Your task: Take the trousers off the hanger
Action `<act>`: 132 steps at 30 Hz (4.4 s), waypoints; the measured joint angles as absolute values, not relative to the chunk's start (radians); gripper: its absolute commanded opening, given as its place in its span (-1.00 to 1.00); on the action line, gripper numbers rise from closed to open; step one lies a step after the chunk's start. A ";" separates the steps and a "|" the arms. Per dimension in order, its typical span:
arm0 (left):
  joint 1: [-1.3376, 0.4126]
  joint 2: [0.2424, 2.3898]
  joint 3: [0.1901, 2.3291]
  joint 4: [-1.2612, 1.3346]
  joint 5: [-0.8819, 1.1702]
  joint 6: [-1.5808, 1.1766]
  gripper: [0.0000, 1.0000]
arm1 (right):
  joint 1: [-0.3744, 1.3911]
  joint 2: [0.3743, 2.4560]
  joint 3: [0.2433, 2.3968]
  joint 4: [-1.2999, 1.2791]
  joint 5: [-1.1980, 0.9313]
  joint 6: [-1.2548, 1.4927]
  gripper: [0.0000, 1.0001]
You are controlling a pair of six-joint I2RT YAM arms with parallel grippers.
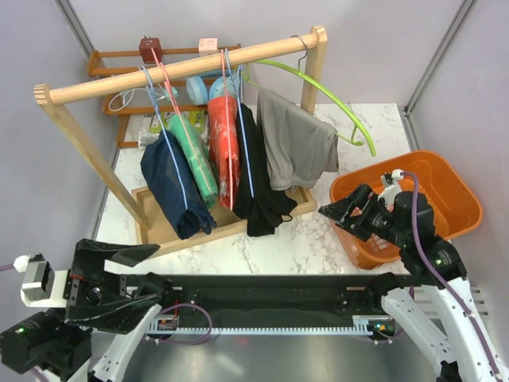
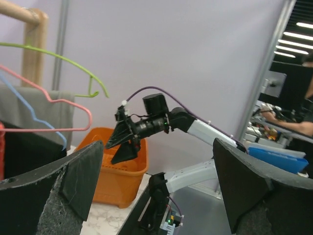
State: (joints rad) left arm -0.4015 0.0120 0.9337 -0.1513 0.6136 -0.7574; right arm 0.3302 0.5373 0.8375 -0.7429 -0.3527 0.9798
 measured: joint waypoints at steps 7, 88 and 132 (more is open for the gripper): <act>-0.405 0.190 1.167 -0.582 0.345 -0.746 0.99 | 0.330 0.665 1.075 -1.026 -0.243 0.857 0.96; -0.297 1.139 1.855 -1.119 0.012 -0.522 -0.96 | 0.330 1.040 1.862 -1.354 -0.501 0.414 0.96; -0.297 0.971 2.140 -1.333 0.396 -0.689 -0.96 | 1.383 1.383 2.040 -1.196 -0.019 0.559 0.77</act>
